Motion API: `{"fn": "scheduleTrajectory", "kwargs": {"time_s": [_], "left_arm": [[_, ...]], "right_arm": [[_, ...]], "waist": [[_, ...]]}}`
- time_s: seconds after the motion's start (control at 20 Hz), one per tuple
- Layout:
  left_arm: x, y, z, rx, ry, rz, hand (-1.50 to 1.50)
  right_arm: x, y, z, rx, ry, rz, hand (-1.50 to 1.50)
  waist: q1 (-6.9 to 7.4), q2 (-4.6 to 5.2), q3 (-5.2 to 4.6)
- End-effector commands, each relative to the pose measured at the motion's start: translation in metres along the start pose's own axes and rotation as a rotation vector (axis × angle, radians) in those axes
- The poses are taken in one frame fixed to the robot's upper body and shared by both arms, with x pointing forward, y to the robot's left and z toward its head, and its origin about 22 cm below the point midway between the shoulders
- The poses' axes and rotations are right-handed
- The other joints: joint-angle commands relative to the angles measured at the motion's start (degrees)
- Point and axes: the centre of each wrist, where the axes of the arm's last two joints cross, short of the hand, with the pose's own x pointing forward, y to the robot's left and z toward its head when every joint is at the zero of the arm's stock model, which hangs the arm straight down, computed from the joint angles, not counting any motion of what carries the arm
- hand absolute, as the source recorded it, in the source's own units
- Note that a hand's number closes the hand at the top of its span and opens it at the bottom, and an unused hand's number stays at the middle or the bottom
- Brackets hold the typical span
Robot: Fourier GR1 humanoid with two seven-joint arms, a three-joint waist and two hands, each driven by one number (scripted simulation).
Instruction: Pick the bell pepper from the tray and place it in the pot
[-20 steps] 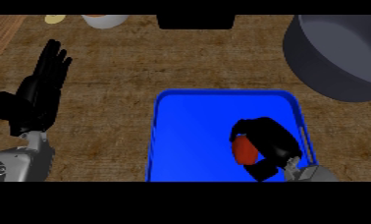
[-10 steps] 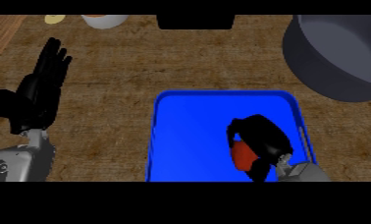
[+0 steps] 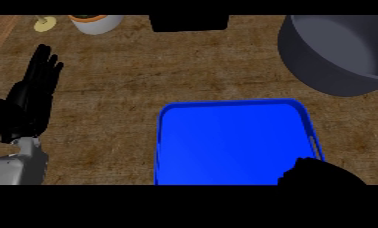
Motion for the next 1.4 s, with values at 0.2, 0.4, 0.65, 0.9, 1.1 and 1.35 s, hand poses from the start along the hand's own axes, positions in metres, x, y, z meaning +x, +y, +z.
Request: {"fn": "scheduleTrajectory", "kwargs": {"time_s": [0.2, 0.4, 0.65, 0.9, 1.1, 1.35], "left_arm": [[0.005, 0.02, 0.002, 0.034, -0.003, -0.004, 0.0], [0.005, 0.014, -0.007, 0.038, 0.004, -0.006, 0.0], [0.007, -0.005, 0.002, -0.021, -0.011, 0.001, 0.0], [0.008, -0.014, -0.005, -0.051, -0.027, 0.009, 0.0], [0.013, -0.012, -0.013, -0.056, -0.016, 0.013, 0.0], [-0.008, -0.011, -0.007, -0.075, -0.014, 0.013, 0.0]], "right_arm": [[-0.014, -0.031, 0.089, -0.403, -0.148, -0.071, 1.5], [-0.03, -0.044, 0.133, -0.635, -0.131, -0.143, 1.5], [-0.045, -0.073, 0.195, -0.858, -0.068, -0.199, 1.5], [-0.068, -0.107, 0.221, -0.932, 0.034, -0.244, 1.5], [-0.096, -0.121, 0.221, -0.928, 0.059, -0.333, 1.5], [-0.131, -0.132, 0.208, -0.924, 0.105, -0.366, 1.5]], "waist": [[-2.19, -0.1, 0.04], [-2.09, 0.31, -0.05], [0.87, 0.5, -0.1], [2.93, 0.88, -0.08], [3.63, 1.03, -0.05], [3.93, 1.09, -0.06]]}}
